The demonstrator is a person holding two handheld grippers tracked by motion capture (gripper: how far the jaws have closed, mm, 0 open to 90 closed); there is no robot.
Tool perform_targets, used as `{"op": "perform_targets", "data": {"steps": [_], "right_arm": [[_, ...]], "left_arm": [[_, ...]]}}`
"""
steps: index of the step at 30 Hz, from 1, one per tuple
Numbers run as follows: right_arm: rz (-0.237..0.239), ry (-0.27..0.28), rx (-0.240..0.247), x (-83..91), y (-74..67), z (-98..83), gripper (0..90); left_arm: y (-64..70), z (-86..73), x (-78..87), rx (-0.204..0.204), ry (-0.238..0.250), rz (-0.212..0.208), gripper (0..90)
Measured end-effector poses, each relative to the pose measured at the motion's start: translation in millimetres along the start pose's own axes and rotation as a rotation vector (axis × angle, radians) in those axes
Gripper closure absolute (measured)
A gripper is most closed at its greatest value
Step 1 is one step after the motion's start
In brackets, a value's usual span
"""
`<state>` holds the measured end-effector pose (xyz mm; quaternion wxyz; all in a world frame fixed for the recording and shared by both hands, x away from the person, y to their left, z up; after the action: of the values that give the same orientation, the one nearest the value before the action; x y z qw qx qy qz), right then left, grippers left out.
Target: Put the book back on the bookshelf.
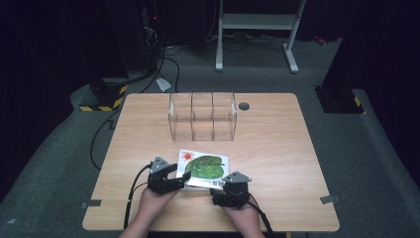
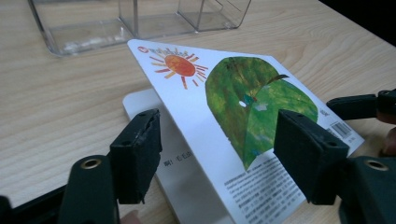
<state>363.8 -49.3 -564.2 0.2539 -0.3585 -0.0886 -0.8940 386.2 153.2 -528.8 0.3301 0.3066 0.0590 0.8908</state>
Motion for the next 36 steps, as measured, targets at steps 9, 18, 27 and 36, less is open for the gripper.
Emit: {"op": "perform_targets", "data": {"steps": [9,18,27,36], "right_arm": [[-0.023,-0.001,0.028,-0.8,-1.2,-0.7,17.5],[-0.005,-0.025,0.025,0.4,-0.1,-2.4,17.1],[-0.002,-0.034,0.042,-0.2,0.2,-2.2,16.3],[0.029,-0.014,0.027,5.0,1.7,-4.3,17.6]], "left_arm": [[-9.4,1.6,-14.6,0.033,-0.059,-0.048,41.8],[-8.4,0.1,-10.4,-0.029,-0.063,-0.05,49.5],[-5.8,0.7,-2.6,-0.068,-0.008,-0.065,61.2],[0.2,-1.6,1.1,-0.177,0.024,-0.035,63.7]]}}
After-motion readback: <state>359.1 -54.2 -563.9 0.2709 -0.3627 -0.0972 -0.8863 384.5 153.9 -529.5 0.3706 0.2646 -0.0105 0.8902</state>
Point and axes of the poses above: each handheld gripper's, and its own axes: x roughly backward along the jaws, z roughly out of its top, y roughly to its right, the point moved 6 cm from there along -x, roughly forward along the jaws, and after that the axes turned 5 degrees about -z, right-handed, at the moved point
